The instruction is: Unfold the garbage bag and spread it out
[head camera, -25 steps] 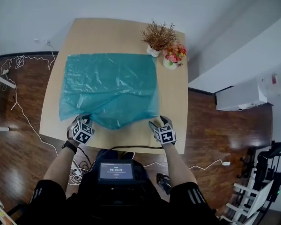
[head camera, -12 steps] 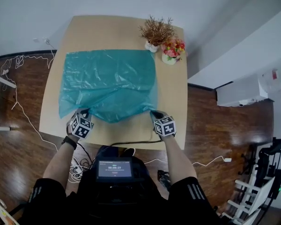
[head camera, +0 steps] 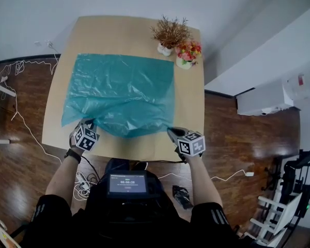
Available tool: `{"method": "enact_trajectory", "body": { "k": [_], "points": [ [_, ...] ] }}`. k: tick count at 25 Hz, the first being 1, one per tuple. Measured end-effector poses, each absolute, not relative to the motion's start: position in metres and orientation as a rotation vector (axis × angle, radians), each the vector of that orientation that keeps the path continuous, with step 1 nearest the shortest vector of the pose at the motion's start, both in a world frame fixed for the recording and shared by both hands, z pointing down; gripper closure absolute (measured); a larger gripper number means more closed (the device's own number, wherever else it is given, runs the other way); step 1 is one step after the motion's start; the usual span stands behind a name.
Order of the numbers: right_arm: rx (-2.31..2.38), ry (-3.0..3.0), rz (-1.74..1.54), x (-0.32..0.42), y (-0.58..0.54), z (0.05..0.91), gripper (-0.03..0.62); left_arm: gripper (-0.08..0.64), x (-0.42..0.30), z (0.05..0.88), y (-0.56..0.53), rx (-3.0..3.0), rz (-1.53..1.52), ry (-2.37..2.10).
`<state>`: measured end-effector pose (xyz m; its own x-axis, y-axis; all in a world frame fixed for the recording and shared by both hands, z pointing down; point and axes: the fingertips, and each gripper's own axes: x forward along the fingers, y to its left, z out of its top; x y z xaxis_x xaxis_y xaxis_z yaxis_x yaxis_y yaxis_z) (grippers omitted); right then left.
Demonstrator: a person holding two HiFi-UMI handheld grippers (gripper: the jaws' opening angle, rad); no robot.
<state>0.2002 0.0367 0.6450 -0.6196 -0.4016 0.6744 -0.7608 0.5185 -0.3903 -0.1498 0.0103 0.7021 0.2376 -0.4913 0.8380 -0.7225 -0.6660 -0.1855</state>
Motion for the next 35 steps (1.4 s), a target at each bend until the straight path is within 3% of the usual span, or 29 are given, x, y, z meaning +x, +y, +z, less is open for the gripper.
{"method": "enact_trajectory", "body": {
  "k": [5,9,13,16,21,26,35],
  "points": [
    [0.908,-2.083,0.999,0.22,0.057,0.684,0.584,0.508,-0.15,0.727,0.035,2.246,1.509,-1.038],
    [0.927,-1.983,1.03,0.232,0.07,0.729,0.537,0.492,-0.147,0.747,0.05,2.221,1.563,-0.97],
    [0.985,-1.932,0.961,0.242,0.071,0.745,0.382,0.481,-0.147,0.761,0.06,2.191,1.585,-0.925],
    [1.023,-1.933,0.686,0.238,0.052,0.719,0.382,0.471,-0.149,0.765,0.062,2.184,1.587,-0.909],
    [0.816,-2.059,0.409,0.159,0.031,0.692,0.382,0.463,-0.148,0.77,0.064,2.176,1.582,-0.891],
    [0.549,-2.023,0.36,0.101,0.044,0.747,0.382,0.456,-0.141,0.771,0.066,2.168,1.551,-0.882],
    [0.51,-1.971,0.449,0.096,0.051,0.78,0.364,0.376,-0.15,0.756,0.084,2.139,1.421,-0.895]
  ]
}}
